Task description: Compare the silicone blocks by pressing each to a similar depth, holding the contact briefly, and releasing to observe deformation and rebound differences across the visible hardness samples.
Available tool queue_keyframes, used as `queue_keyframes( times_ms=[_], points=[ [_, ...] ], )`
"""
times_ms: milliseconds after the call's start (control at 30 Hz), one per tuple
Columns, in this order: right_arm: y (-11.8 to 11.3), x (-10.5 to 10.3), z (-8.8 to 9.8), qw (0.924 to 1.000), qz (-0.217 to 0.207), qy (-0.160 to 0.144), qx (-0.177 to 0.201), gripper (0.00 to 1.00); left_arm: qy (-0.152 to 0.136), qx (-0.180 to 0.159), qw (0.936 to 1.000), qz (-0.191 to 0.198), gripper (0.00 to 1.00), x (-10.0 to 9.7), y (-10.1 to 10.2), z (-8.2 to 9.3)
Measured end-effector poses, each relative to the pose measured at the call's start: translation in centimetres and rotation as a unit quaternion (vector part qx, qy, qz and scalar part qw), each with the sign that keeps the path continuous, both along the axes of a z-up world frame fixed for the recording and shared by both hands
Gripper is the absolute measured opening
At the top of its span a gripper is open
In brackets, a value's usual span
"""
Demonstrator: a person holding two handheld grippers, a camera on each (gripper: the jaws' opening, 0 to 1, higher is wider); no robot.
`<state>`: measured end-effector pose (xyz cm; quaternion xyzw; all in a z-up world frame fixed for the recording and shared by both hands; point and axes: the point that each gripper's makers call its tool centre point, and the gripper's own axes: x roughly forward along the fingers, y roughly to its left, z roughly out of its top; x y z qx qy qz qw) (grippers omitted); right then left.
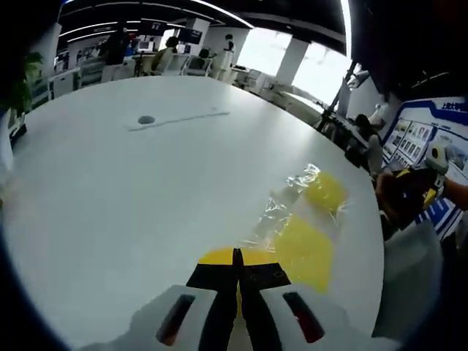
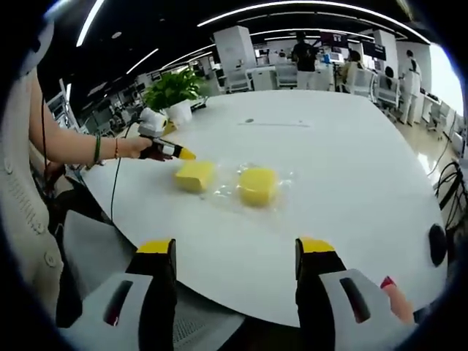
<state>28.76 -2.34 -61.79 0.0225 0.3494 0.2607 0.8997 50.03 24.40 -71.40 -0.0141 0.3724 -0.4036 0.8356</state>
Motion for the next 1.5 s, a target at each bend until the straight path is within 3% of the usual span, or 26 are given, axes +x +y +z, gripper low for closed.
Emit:
queue_keyframes(
  times_ms=[167,467,633,867,1067,1233,1367,1500],
  points=[
    [0.3,0.4,-0.2,1.0,0.004,0.003,0.0,0.6,0.0,-0.003,1.0,0.009,0.0,0.7,0.9,0.0],
    [0.7,0.8,-0.3,0.9999,0.015,0.001,-0.004,0.6,-0.008,-0.007,0.9999,-0.009,0.0,0.6,0.8,0.0],
    [0.7,0.8,-0.4,0.9998,0.018,0.001,-0.006,0.6,-0.009,-0.018,0.9998,0.008,0.2,1.0,1.3,0.3],
    [1.0,0.6,-0.5,0.9997,0.025,0.002,-0.003,0.6,-0.012,-0.026,0.9993,0.023,0.38,0.6,1.7,1.4],
    [1.5,0.6,0.1,0.9994,0.033,-0.007,0.003,0.6,-0.035,-0.024,0.998,0.047,0.46,-0.7,2.8,3.9],
    [2.4,0.8,1.5,0.9982,0.035,-0.025,0.042,0.64,-0.076,0.001,0.9939,0.08,0.69,-2.4,4.5,6.6],
    [2.8,0.7,2.1,0.9971,0.046,-0.031,0.052,0.65,-0.085,-0.011,0.991,0.103,0.69,-4.7,5.6,8.9],
    [3.4,0.3,3.0,0.9948,0.059,-0.044,0.07,0.69,-0.11,-0.03,0.9835,0.14,0.69,-8.3,6.7,11.8]
  ],
)
